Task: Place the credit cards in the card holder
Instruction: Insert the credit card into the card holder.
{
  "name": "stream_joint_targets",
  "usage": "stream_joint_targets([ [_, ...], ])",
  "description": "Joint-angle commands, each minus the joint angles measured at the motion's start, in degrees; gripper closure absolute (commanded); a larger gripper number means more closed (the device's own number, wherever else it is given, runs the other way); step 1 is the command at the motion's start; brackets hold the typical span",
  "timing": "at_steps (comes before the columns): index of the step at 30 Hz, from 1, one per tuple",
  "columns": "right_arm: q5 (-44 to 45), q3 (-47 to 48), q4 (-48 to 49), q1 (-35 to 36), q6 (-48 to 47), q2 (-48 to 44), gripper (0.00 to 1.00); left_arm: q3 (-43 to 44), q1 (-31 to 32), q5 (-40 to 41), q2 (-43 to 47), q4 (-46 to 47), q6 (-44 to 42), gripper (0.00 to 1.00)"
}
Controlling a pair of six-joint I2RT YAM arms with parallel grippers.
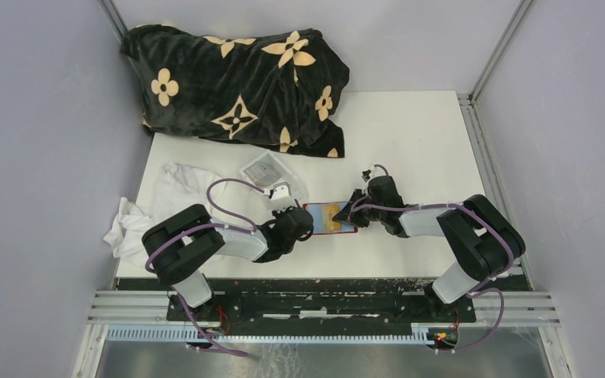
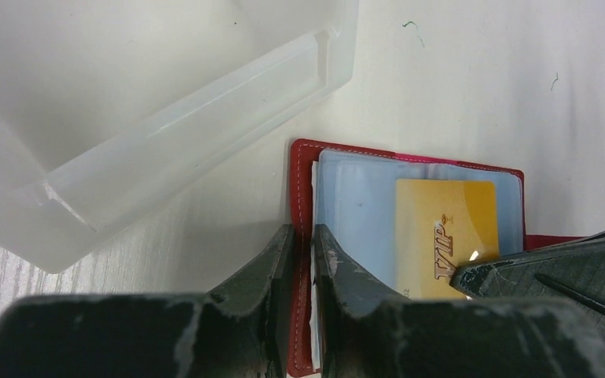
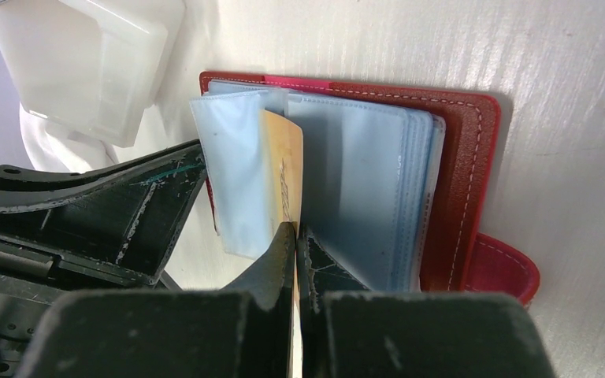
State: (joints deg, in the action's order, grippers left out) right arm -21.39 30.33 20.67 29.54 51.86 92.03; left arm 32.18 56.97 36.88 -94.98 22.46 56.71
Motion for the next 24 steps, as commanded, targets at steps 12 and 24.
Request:
stream_joint_targets([
  [12,0.73,0.14,-1.85,3.0,0.73,5.45,0.99,-1.04,-0.07,-5.21,-4.82,-6.64,-0.2,0.79],
  [24,6.18,2.86,-6.71,6.39,-0.36,5.81,0.89,-1.35,-0.04,-6.68,-5.4,-5.4,-0.05,0.81],
])
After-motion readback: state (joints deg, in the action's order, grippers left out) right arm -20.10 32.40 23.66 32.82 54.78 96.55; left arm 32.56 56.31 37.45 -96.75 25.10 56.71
